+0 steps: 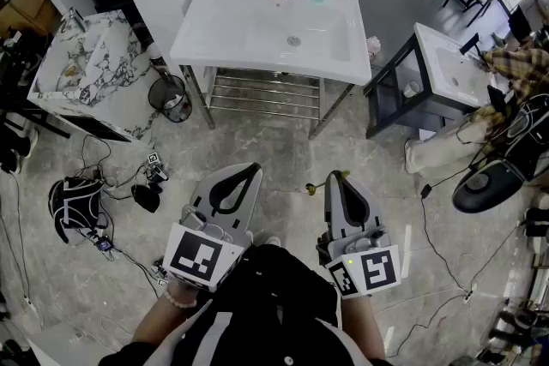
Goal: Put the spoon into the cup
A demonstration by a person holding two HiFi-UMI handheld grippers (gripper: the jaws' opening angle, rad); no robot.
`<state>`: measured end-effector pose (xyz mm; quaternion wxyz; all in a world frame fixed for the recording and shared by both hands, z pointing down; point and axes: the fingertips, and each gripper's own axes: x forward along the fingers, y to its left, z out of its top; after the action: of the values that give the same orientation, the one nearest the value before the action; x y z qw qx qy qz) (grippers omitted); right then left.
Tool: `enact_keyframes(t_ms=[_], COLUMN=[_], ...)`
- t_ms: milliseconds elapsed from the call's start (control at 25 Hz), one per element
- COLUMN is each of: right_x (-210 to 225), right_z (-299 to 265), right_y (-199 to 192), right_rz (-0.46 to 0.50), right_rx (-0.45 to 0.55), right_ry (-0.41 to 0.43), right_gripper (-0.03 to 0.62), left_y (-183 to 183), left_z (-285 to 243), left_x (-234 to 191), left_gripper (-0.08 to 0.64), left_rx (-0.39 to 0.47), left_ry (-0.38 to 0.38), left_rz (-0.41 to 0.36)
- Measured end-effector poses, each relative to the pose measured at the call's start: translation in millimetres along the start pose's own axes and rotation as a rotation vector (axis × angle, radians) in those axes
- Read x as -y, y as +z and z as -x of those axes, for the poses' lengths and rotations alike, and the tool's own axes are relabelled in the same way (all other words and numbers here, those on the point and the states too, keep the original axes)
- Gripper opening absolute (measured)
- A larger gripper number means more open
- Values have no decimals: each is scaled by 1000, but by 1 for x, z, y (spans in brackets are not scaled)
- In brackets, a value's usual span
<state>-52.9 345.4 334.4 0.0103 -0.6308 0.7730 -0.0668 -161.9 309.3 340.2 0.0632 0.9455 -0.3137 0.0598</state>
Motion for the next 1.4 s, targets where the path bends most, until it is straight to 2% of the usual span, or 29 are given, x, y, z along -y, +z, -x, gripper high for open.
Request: enact_keyframes(t_ms=[840, 1400], right_x=[-9, -34], right_z=[-1, 11], right_y=[-2, -10], right_rz=[-27, -38], right_rx=[-1, 13], right_ry=[-22, -71], right_gripper=[0, 1], left_y=[4, 5], left_z=[8, 26], left_x=[-7, -9], left_gripper=[-3, -4], left_rx=[15, 31], left_ry=[-19, -83], left_rz=[-3, -23])
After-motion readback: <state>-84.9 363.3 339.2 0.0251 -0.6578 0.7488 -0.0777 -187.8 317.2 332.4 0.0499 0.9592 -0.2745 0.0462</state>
